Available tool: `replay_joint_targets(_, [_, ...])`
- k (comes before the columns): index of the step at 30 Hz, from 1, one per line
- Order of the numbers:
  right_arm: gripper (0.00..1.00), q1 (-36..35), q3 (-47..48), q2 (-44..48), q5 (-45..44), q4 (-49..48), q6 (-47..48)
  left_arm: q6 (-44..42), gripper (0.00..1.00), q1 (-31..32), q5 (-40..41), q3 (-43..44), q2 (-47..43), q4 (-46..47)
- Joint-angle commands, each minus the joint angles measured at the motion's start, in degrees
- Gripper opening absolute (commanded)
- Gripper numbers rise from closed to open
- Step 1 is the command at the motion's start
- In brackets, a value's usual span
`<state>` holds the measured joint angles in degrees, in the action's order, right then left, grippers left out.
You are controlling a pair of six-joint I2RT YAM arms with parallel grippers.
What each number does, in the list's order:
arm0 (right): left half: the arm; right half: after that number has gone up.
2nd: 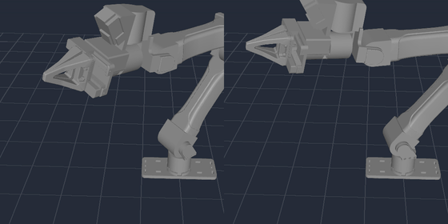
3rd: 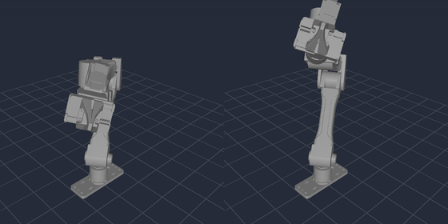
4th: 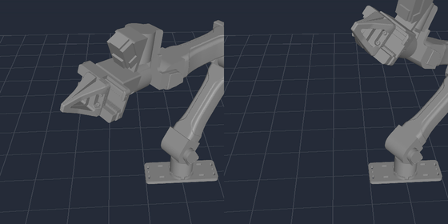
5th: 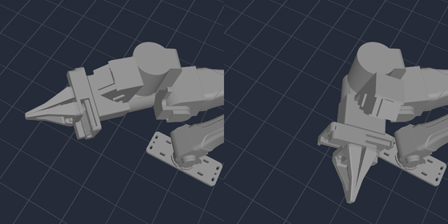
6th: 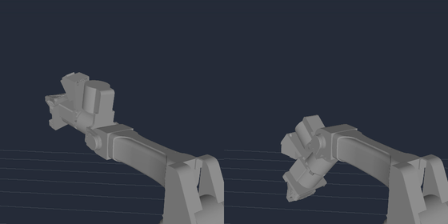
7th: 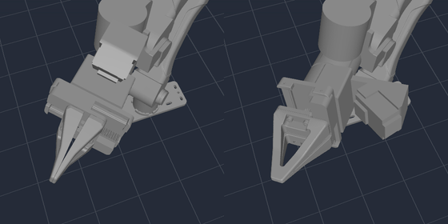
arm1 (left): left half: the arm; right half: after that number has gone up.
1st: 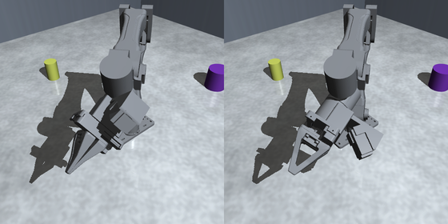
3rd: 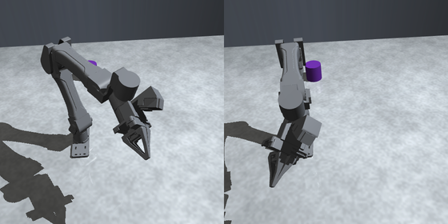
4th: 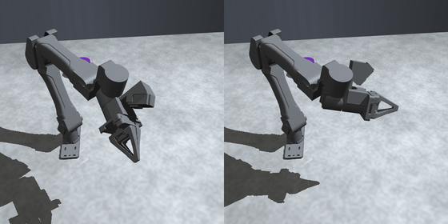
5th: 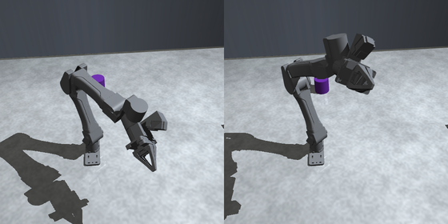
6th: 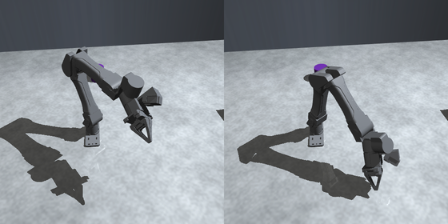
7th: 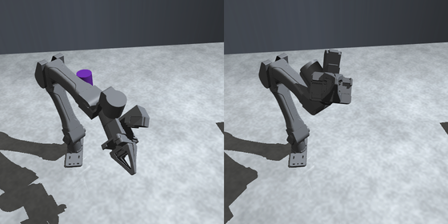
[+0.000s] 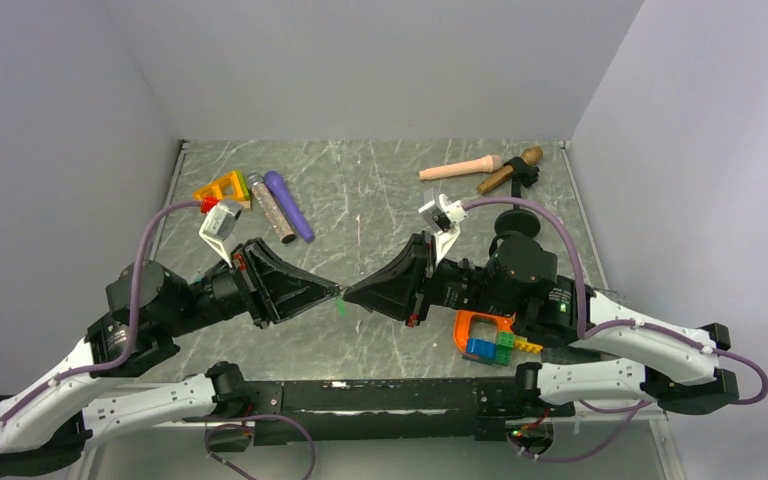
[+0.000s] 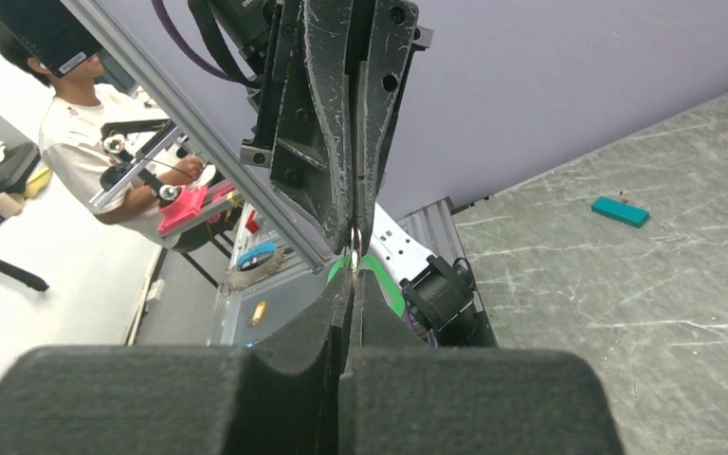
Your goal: Remove the keys from the keyring
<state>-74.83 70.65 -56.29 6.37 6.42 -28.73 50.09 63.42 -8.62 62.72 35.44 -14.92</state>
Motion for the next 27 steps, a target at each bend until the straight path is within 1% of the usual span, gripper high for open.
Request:
replay_joint_targets(1, [0.0,0.0,0.1,-0.1,-0.4,-1.5,0.4,-2.2,0.23,0.2,0.4,1.1,0.7,-0.5])
replay_joint_targets(2, [0.0,0.0,0.2,0.1,-0.7,-0.6,0.5,-3.6,0.34,0.2,0.7,2.2,0.9,-2.3])
replay_joint_targets(3, [0.0,0.0,0.1,0.3,-1.0,0.3,0.7,-5.0,0.42,0.2,1.4,3.3,1.2,-4.6])
replay_joint_targets(5, [0.0,0.0,-0.5,1.2,-1.8,2.5,1.2,-7.9,0.55,0.2,3.7,5.5,1.6,-9.7])
replay_joint_targets(6, [0.0,0.0,-1.1,1.7,-2.3,3.7,1.4,-9.4,0.6,0.2,4.9,6.4,1.8,-11.9])
replay_joint_targets(8, [0.0,0.0,-2.4,3.0,-3.5,5.8,1.8,-11.9,0.64,0.2,6.6,8.6,2.6,-16.3])
replay_joint_targets(10, [0.0,0.1,-3.4,4.2,-4.4,7.9,2.3,-14.9,0.66,0.2,6.5,10.9,3.7,-19.0])
replay_joint_targets(12, [0.0,0.1,-4.2,4.9,-4.8,9.8,2.7,-18.4,0.63,0.2,6.2,13.7,5.3,-21.7])
replay_joint_targets(16, [0.0,0.1,-3.8,5.1,-3.4,13.4,3.4,-26.9,0.58,0.1,3.4,22.0,11.0,-30.5])
replay_joint_targets(19, [0.0,0.2,-2.8,4.6,-2.2,15.1,3.7,-30.2,0.54,0.1,0.6,26.1,14.9,-34.7])
replay_joint_targets(21, [0.0,0.1,-2.6,4.6,-2.0,15.1,3.6,-31.2,0.52,0.1,-0.9,27.1,16.2,-35.3])
replay_joint_targets(27, [0.0,0.1,-2.2,4.9,-1.8,14.9,3.6,-32.4,0.51,0.0,-5.0,27.2,18.2,-36.9])
